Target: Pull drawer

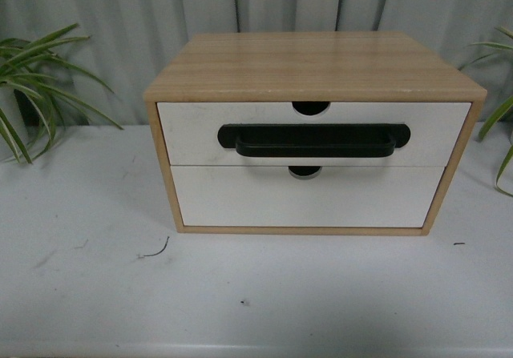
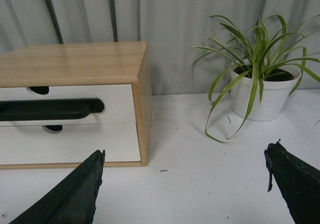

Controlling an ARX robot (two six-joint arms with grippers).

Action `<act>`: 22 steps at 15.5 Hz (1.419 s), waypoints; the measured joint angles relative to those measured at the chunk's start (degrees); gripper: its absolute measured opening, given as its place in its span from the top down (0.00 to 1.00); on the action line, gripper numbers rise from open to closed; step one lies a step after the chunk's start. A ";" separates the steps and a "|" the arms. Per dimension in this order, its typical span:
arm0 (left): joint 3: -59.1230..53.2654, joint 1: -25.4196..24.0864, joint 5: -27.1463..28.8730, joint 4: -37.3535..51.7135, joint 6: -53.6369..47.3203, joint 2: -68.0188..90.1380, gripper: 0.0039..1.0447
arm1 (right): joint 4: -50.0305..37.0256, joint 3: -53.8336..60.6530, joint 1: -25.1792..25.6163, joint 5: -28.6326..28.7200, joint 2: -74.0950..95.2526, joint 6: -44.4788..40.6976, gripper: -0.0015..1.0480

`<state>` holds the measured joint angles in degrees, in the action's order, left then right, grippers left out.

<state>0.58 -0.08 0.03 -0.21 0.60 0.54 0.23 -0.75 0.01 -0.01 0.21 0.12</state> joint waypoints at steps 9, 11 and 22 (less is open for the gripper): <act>0.00 0.00 0.00 0.02 0.00 -0.02 0.06 | 0.00 0.00 0.00 0.00 0.00 0.00 0.06; 0.00 0.00 0.00 0.02 0.00 0.00 0.06 | 0.00 0.00 0.00 0.00 0.00 0.00 0.06; 0.00 0.00 0.00 0.02 0.00 0.00 0.06 | 0.00 0.00 0.00 0.00 0.00 0.00 0.06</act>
<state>0.58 -0.08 0.03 -0.19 0.60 0.54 0.23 -0.75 0.01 -0.01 0.21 0.12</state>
